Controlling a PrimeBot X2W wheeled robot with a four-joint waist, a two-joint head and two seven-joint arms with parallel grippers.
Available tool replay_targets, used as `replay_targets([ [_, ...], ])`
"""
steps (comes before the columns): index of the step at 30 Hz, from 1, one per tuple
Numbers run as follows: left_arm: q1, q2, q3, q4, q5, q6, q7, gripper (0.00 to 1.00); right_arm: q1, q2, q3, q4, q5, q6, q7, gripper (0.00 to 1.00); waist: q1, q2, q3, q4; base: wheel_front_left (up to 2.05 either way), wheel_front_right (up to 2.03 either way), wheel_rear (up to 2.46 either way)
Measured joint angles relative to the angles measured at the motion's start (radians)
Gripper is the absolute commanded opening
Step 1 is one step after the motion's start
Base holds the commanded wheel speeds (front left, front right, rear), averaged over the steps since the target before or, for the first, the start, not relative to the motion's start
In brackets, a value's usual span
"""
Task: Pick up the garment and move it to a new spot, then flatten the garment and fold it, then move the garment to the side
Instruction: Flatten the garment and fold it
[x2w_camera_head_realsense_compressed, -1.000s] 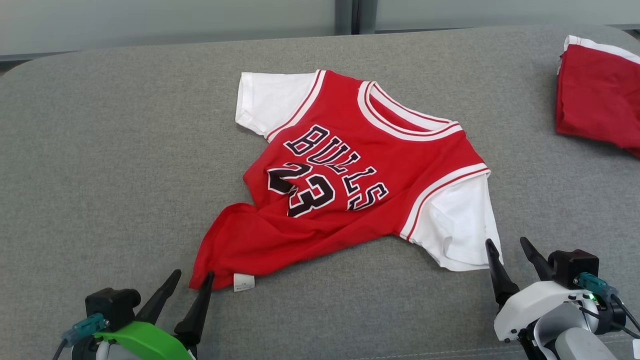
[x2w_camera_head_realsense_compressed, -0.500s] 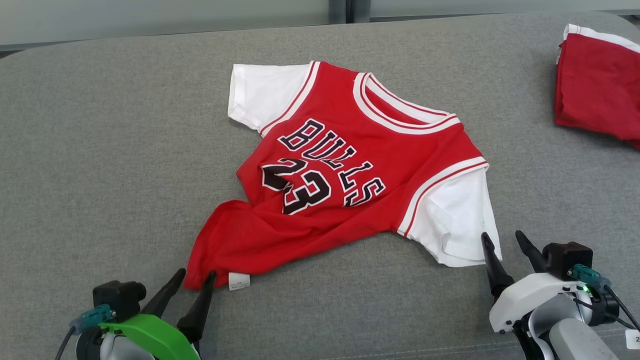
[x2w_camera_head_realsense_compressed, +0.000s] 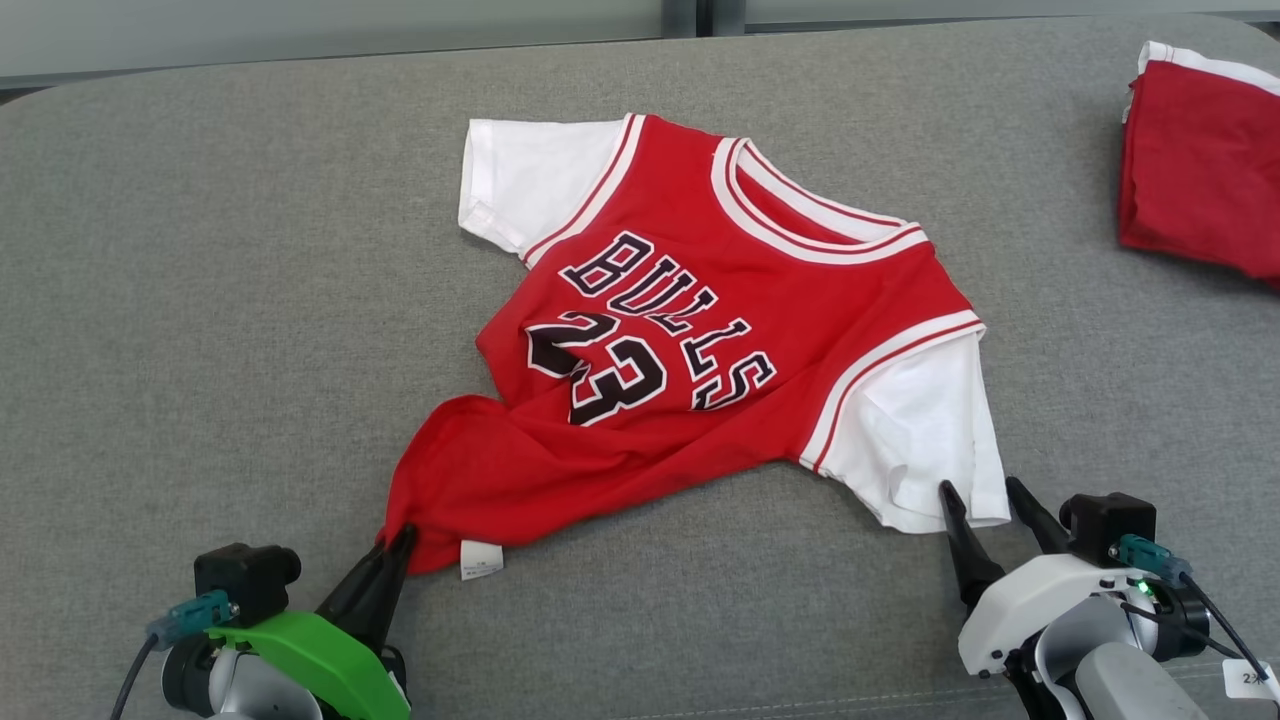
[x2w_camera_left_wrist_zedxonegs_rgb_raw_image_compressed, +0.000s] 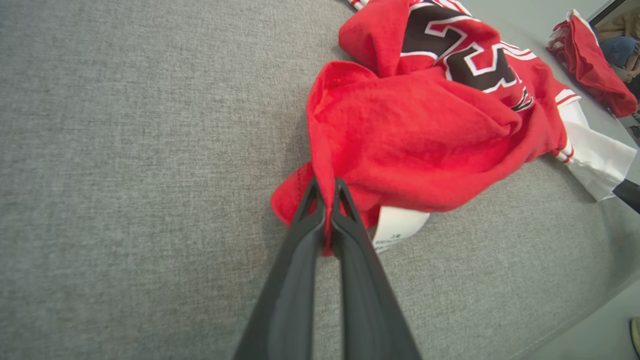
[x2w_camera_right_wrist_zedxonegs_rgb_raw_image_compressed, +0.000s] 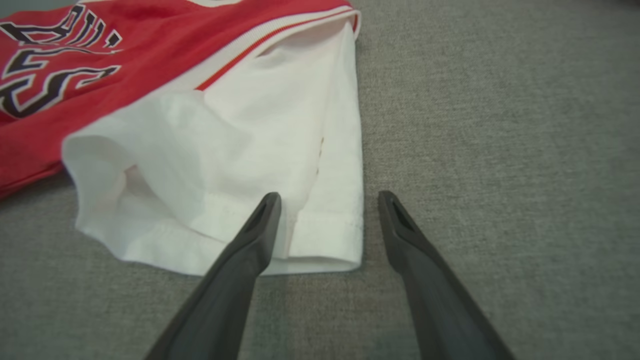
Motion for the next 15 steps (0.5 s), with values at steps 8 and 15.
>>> replay_targets([
  [8, -0.015, -0.001, 0.003, 0.007, 0.000, -0.002, -0.009, 0.00, 0.000, 0.012, 0.002, 0.018, 0.018, 0.013, -0.001, 0.33, 0.0000, 0.0000, 0.003, 0.007, 0.00, 0.00, 0.00],
  [15, -0.015, -0.002, 0.009, 0.004, -0.017, -0.010, -0.017, 0.00, -0.002, 0.032, -0.013, 0.021, 0.070, 0.047, -0.011, 0.00, 0.0000, 0.0000, 0.000, 0.004, 0.00, 0.00, 0.00],
])
